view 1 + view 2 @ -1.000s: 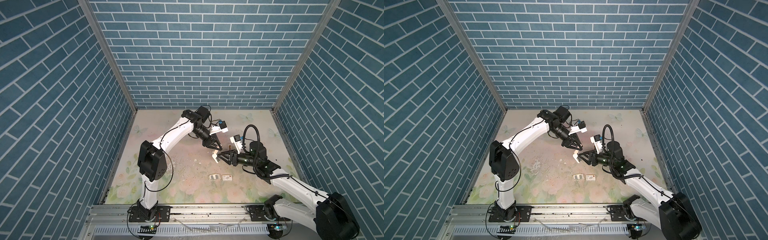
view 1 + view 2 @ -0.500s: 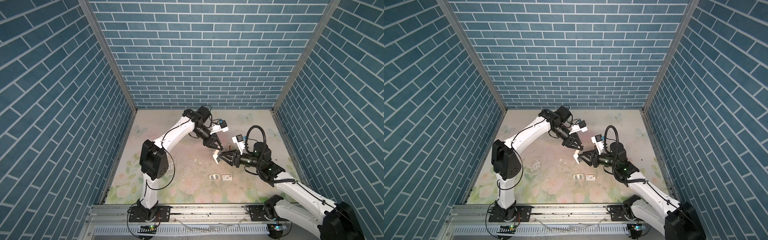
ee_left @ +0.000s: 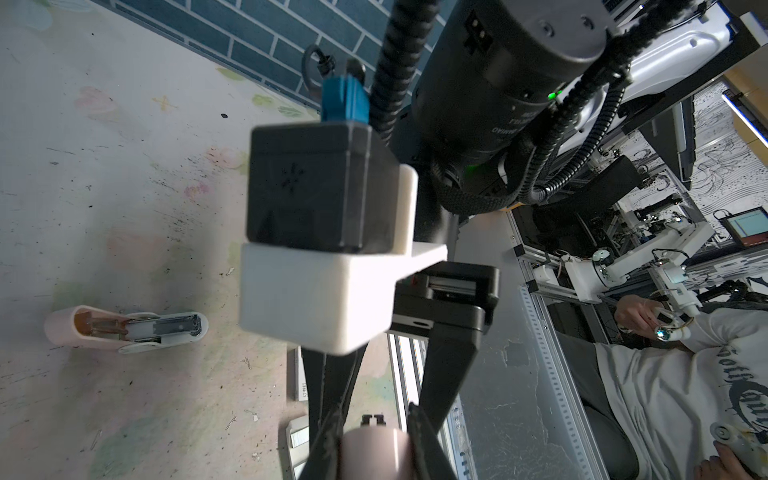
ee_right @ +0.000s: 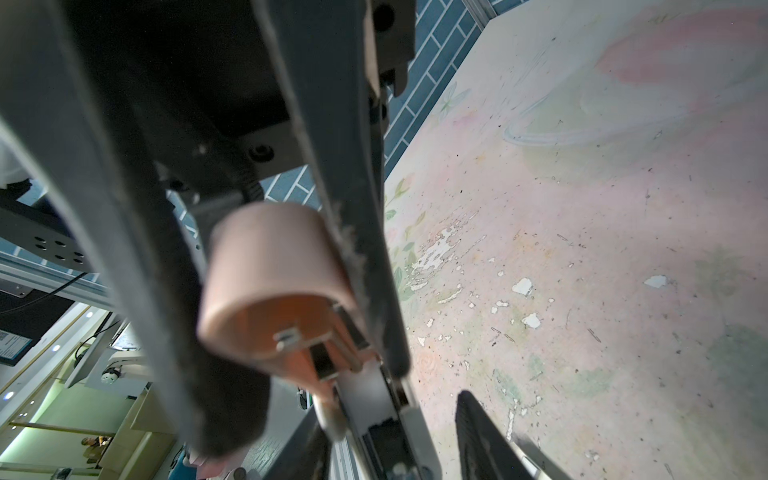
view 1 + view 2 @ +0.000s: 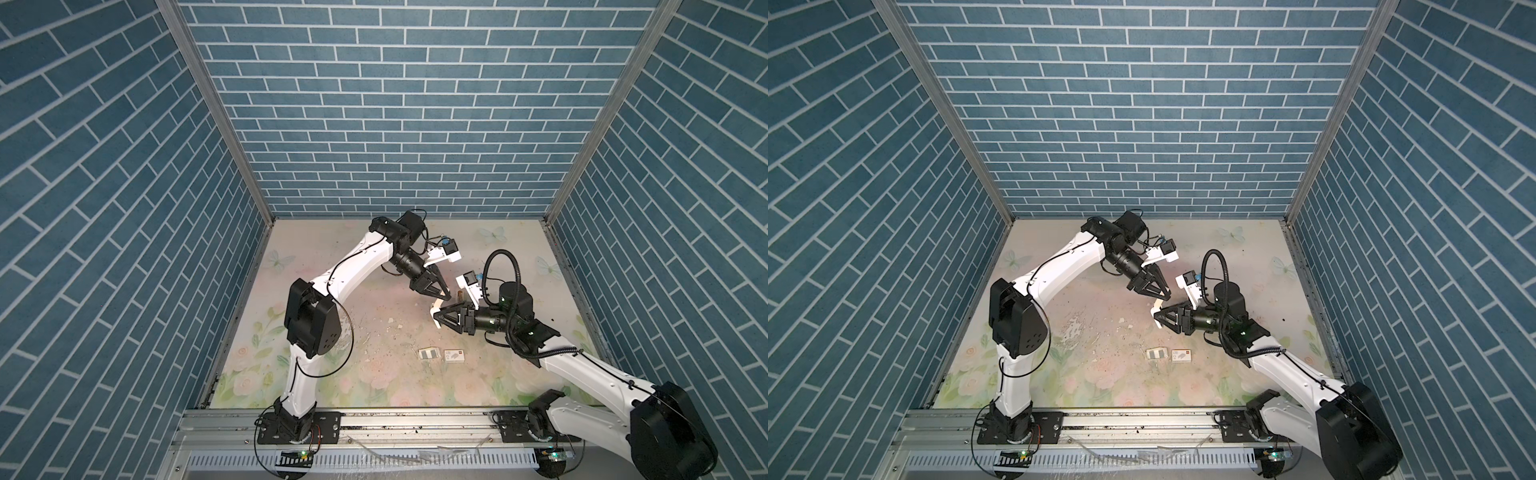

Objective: Load the staples into the stapler
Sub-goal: 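Take the stapler with the right gripper while the left gripper opens and withdraws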

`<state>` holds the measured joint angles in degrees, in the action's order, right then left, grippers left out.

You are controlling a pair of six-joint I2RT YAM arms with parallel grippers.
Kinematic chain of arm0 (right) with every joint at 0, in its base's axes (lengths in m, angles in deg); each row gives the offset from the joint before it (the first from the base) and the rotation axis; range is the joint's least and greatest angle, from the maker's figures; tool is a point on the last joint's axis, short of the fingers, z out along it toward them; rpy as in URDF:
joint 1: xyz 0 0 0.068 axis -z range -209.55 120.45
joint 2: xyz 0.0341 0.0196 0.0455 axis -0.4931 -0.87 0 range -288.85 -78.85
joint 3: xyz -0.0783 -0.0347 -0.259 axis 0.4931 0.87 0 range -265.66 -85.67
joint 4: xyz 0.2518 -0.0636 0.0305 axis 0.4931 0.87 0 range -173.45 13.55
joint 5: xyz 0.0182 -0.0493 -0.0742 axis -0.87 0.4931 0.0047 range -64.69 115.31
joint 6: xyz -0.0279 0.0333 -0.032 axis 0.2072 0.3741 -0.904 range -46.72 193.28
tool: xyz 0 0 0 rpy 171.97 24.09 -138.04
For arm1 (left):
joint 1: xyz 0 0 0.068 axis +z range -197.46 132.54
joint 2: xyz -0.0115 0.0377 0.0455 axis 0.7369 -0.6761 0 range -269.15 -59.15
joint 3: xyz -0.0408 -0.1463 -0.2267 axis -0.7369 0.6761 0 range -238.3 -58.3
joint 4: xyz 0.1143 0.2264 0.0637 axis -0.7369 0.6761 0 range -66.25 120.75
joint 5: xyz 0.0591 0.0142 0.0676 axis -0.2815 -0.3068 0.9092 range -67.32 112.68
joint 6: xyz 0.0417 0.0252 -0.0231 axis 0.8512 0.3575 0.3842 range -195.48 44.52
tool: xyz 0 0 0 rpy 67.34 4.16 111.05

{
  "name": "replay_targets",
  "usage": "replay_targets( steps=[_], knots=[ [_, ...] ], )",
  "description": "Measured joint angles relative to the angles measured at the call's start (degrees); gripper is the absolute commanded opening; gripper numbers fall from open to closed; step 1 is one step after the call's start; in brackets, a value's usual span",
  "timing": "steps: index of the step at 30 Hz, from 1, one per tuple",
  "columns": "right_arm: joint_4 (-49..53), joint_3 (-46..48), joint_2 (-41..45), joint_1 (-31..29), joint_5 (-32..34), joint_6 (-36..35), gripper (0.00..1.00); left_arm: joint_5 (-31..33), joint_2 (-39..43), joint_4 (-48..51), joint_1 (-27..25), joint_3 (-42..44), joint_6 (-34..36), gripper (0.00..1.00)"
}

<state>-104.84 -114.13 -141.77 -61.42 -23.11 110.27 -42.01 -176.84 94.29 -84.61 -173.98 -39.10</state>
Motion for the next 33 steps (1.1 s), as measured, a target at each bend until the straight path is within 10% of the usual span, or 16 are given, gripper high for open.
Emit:
replay_targets(
  steps=[19, 33],
  knots=[
    [-12.1, 0.0, -3.7, -0.4, -4.4, 2.6, 0.18, -2.9, -0.3, 1.9, 0.0, -0.7, -0.8, 0.13],
    [-10.2, 0.1, -4.5, -0.4, -0.9, 4.8, 0.10, 0.5, 2.0, -2.9, -0.1, 3.8, -1.9, 0.58]
  ],
)
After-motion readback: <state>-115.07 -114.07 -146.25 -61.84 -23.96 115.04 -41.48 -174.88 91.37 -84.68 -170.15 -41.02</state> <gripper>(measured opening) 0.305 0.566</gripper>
